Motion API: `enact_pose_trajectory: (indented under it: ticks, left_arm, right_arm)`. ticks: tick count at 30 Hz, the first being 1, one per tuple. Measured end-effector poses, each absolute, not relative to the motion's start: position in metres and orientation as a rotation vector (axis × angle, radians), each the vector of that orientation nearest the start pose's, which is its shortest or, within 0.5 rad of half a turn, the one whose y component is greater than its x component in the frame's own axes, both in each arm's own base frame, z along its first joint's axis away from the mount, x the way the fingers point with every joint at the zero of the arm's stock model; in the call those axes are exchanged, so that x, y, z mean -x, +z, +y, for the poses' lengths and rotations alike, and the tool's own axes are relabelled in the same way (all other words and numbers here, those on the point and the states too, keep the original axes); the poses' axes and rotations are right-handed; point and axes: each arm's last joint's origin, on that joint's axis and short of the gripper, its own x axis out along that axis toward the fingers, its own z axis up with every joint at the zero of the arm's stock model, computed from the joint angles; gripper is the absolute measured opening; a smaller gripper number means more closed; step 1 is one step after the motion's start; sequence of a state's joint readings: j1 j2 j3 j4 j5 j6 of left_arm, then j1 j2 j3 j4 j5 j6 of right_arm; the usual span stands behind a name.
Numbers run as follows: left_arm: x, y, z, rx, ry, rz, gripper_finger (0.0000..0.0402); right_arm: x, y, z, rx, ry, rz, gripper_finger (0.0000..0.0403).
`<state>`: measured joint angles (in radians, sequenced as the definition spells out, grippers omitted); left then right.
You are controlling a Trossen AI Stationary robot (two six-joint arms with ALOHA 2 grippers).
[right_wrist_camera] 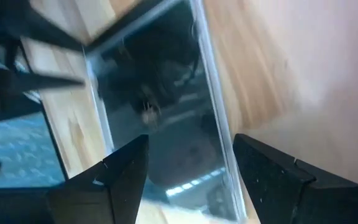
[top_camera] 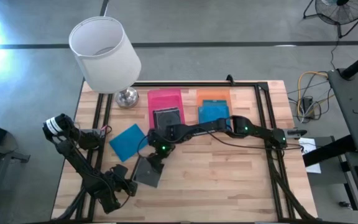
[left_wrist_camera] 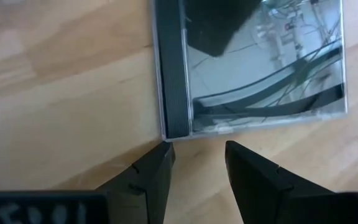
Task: Pick & place jewel cases by type
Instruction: Put the black cd case into the red bin
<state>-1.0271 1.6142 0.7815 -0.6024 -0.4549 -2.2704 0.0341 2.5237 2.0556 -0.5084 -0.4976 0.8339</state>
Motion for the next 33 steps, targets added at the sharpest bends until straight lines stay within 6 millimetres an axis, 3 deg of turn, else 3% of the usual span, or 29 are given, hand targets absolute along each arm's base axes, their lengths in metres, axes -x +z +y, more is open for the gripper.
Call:
enact_pose_trajectory:
  ticks: [12,20,24,29,33]
  left_arm:
    - [-0.146,0.134,-0.213,1.068,0.732,0.829,0.0139]
    - [-0.148,0.135,-0.215,1.072,0.707,0.82,0.0139]
    - [-0.15,0.136,-0.217,1.081,0.689,0.815,0.0139]
    - [-0.149,0.135,-0.216,1.071,0.688,0.824,0.0139]
    - [-0.149,0.135,-0.216,1.055,0.68,0.831,0.0139]
  right_arm:
    - [-0.521,0.124,0.059,-0.969,0.045,1.23,0.0233]
    - [-0.519,0.122,0.063,-0.99,0.034,1.255,0.0233]
    - [-0.522,0.124,0.064,-1.021,0.118,1.242,0.0233]
    - [-0.522,0.133,0.069,-1.02,0.205,1.222,0.0233]
    - [-0.522,0.153,0.071,-1.024,0.289,1.186,0.0233]
